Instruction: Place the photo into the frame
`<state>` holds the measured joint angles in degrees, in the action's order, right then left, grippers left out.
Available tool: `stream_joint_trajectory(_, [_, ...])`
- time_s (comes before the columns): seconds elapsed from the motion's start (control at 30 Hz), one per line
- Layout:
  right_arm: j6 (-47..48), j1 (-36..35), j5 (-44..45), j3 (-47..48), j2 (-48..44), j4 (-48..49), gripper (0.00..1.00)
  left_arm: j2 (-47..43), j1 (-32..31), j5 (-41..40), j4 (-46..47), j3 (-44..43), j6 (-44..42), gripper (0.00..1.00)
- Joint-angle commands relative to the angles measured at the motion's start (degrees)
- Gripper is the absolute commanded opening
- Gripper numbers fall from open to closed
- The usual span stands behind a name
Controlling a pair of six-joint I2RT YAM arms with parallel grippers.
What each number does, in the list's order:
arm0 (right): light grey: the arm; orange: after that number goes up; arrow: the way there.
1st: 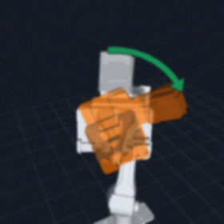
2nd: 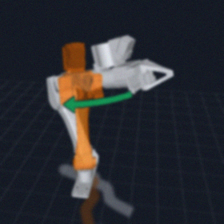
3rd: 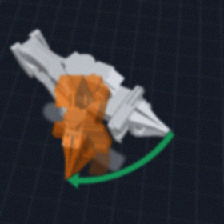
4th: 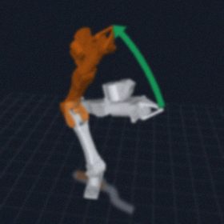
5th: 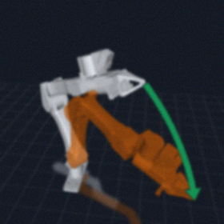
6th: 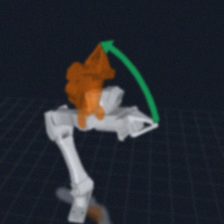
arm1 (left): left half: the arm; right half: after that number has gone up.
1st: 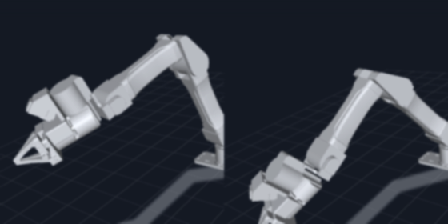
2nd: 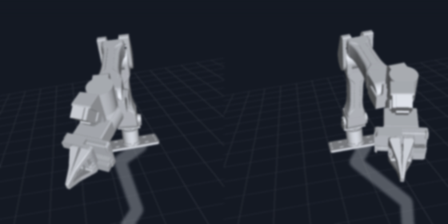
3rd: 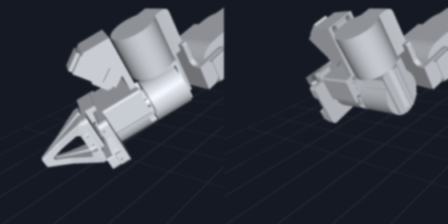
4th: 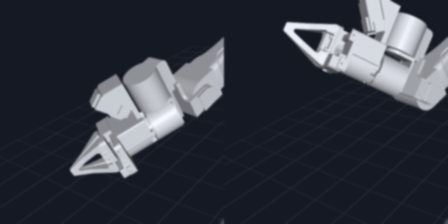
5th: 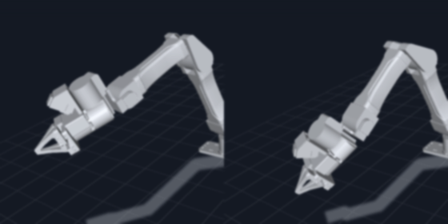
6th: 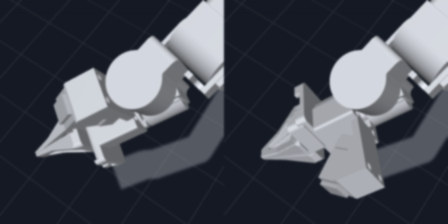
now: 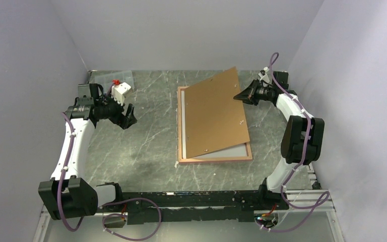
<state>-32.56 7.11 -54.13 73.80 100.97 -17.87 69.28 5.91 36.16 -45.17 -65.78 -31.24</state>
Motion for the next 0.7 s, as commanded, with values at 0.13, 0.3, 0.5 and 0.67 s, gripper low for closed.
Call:
stream_joint_trajectory(0.13, [-1.5, -1.4, -3.7, 2.1, 0.5, 4.0, 0.00, 0.7, -0.2, 1.1, 0.1, 0.3, 1.0, 0.87])
stream_joint_trajectory(0.3, [-0.6, -2.5, -2.9, 2.1, 0.7, 3.2, 0.00, 0.9, -0.3, 1.2, 0.3, 0.4, 1.1, 0.87])
stream_joint_trajectory(0.5, [-1.1, -4.4, -1.3, 1.1, 0.7, 5.0, 0.00, 1.3, -0.3, 1.4, 0.0, 0.3, 1.1, 0.87])
stream_joint_trajectory(0.67, [-3.3, -5.7, 1.0, -1.7, 0.4, 8.7, 0.00, 1.5, -0.2, 1.3, -0.5, 0.0, 1.0, 0.87])
